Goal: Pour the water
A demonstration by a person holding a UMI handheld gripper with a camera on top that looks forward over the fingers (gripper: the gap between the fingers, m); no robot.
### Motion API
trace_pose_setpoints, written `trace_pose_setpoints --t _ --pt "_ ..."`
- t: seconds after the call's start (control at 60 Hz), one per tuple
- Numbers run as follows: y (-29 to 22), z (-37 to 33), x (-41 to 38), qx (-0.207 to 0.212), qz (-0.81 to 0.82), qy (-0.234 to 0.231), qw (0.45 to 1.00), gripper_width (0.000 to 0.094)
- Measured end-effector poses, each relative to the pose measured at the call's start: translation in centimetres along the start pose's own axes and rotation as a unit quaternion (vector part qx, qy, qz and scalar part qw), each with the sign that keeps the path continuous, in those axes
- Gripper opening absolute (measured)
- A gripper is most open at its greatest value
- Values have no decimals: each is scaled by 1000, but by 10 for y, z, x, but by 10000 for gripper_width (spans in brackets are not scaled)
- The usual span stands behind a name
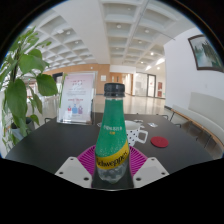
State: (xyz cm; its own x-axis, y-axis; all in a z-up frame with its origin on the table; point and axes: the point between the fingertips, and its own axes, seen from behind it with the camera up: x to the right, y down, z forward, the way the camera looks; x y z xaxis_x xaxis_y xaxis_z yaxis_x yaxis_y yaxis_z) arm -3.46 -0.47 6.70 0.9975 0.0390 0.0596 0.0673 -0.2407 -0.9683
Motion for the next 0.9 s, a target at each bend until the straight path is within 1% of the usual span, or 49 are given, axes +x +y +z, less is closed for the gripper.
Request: trace_pose_setpoints --t 0.05,0.117,0.217,0.317,0.417,0.483,0.55,0.6,0.65,0.75,0.817,0.85,0.9 --pt "-4 -2 -2 5 -2 -2 1000 409" --pt "-15 -3 -12 15 7 -17 1000 408" --pt "-56 -11 -37 44 51 -50 996 407" --pt "-113 -17 -70 83 144 -120 979 407" --pt "-175 -19 -96 113 264 -199 937 408" --pt "-209 -19 -111 120 351 -259 892 406" --pt "-232 -6 -119 115 445 -311 832 405" --pt "-242 4 -117 106 515 -341 779 405" --pt "-244 18 -113 92 580 -359 726 405" --pt "-240 47 -98 73 686 -369 623 408" --pt "-229 65 -83 68 741 -367 558 405" --pt "-224 63 -77 66 763 -360 532 405" --pt "-214 80 -70 64 787 -357 499 404"
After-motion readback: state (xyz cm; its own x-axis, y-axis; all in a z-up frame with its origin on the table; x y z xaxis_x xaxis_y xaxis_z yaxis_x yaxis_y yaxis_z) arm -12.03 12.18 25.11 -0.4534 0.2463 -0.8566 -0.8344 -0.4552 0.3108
